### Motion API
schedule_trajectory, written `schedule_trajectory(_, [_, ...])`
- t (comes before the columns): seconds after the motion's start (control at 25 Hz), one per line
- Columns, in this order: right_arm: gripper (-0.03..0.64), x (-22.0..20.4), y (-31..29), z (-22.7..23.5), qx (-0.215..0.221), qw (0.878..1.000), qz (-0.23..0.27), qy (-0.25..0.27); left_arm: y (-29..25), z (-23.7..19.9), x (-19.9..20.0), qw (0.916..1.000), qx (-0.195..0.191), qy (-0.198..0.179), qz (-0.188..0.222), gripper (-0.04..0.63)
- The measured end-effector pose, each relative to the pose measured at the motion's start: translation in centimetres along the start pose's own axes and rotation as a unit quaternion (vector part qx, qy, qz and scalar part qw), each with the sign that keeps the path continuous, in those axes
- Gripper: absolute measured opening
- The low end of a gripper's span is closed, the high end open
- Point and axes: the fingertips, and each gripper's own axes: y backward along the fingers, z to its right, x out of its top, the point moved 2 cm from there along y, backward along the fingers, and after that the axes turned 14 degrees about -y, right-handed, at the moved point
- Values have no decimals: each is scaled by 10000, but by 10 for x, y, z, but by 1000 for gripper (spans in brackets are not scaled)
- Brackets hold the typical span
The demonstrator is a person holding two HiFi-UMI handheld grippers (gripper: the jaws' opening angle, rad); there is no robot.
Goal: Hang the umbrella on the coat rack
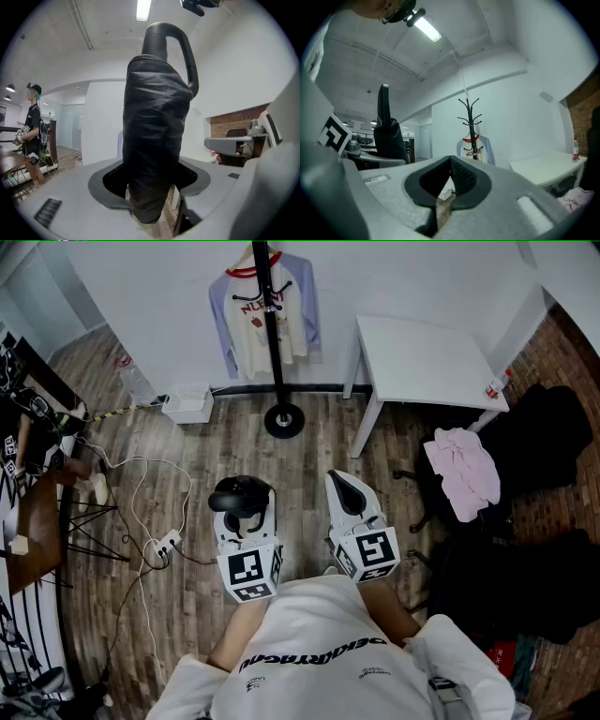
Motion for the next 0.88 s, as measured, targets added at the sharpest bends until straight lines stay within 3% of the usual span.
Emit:
schedule_trajectory(0.4, [-3,7,20,45,194,9996,-40,-217,-10,46,8,9998,157,-121,3,253])
schedule_trajectory(0.88, [-3,0,17,91,145,9991,-176,-354,-40,81,-4,9995,-6,-300,-108,253])
